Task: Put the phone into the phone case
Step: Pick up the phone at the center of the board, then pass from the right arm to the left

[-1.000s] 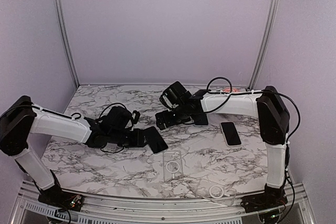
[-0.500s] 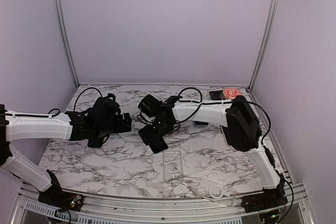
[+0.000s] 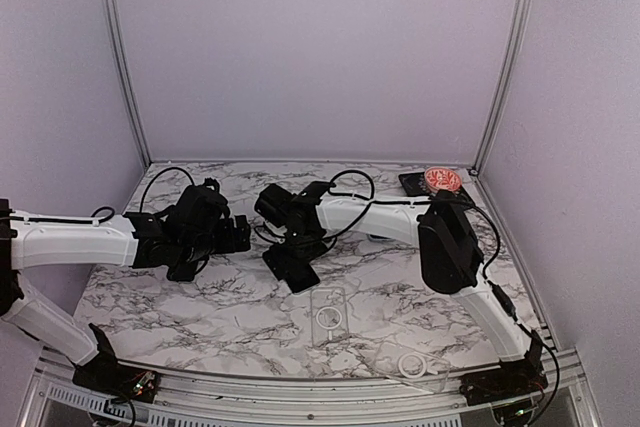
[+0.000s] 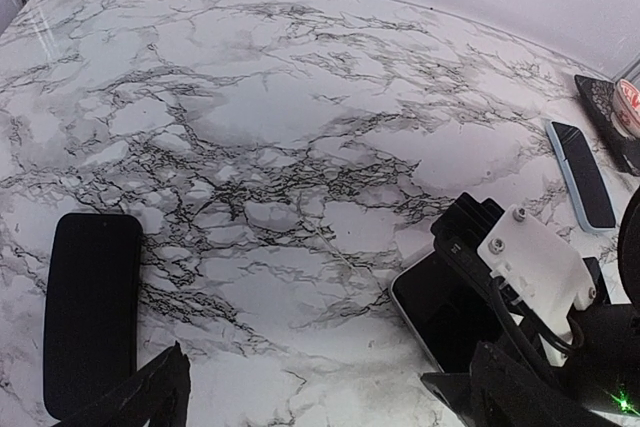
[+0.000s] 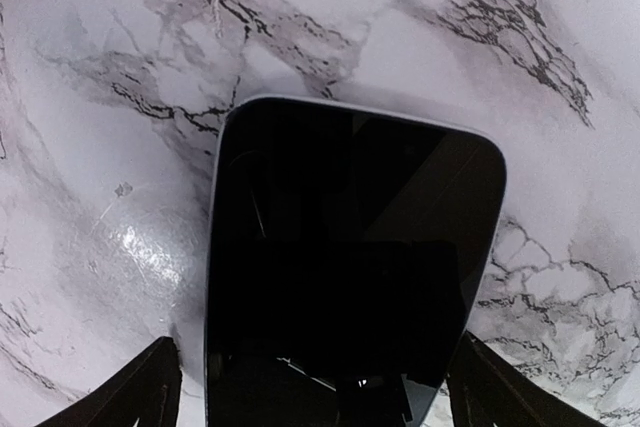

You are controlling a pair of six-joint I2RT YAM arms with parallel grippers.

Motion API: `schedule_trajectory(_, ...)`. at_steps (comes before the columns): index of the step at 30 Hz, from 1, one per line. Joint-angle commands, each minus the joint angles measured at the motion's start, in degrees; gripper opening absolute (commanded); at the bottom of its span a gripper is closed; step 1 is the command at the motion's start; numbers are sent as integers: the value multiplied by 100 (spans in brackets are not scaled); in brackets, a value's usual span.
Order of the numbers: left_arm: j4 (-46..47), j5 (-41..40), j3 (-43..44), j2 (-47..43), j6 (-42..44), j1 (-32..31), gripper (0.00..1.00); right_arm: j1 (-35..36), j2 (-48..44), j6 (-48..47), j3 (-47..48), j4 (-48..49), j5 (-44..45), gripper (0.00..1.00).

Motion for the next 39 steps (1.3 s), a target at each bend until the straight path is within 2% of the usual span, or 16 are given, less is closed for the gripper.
schedule_trajectory(1,-97,-33,27,38,-38,-3,99,117,198,-54,63,-565,102,89)
schedule_trajectory(2,-97,-33,29,39,-34,-1,99,137,184,-51,53,-554,120,88)
schedule_trajectory(8,-93,-54,19,-26,-31,0,99,147,56,-65,0,-318,254,65)
schedule_trajectory(13,-79,138,54,-26,132,51,99,158,-638,-72,-746,716,394,48)
schedule_trajectory(20,238,735,-159,-138,-92,446,99,158,-1783,-151,-2284,2703,630,43)
schedule_trajectory(27,2301,2896,-809,-219,-391,835,99,235,-2799,-148,-3809,4522,951,38)
schedule_trajectory(31,3665,3238,-1217,-445,-396,803,99,413,-3262,-293,-4458,5381,1155,38)
schedule_trajectory(34,4147,3337,-1299,-425,-331,772,99,611,-3494,-515,-4677,5903,1396,38)
schedule_trajectory(36,4176,3483,-1187,-301,-308,716,96,730,-3571,-657,-4691,6069,1516,38)
schedule_trajectory(39,4179,3549,-1058,-94,-239,605,84,826,-3551,-773,-4548,6013,1590,38)
